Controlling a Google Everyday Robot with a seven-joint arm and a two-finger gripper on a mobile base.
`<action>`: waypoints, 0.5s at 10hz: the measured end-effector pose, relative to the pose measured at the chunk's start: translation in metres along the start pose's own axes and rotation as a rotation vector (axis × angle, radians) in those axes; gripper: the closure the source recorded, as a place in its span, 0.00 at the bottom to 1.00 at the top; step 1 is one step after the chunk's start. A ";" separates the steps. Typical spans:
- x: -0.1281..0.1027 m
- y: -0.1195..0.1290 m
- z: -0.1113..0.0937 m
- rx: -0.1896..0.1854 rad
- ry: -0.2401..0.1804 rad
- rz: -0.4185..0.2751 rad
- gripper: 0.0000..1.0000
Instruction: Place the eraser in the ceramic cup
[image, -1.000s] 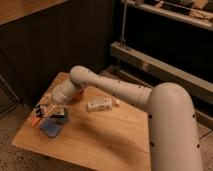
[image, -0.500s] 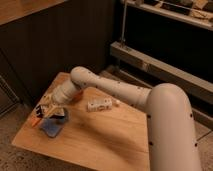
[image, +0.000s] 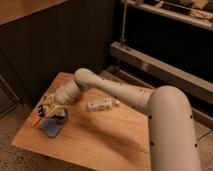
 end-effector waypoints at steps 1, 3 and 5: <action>0.002 0.000 0.000 0.003 -0.006 -0.001 0.70; 0.007 0.000 0.002 0.011 -0.027 -0.004 0.70; 0.012 0.000 0.005 0.011 -0.035 -0.004 0.70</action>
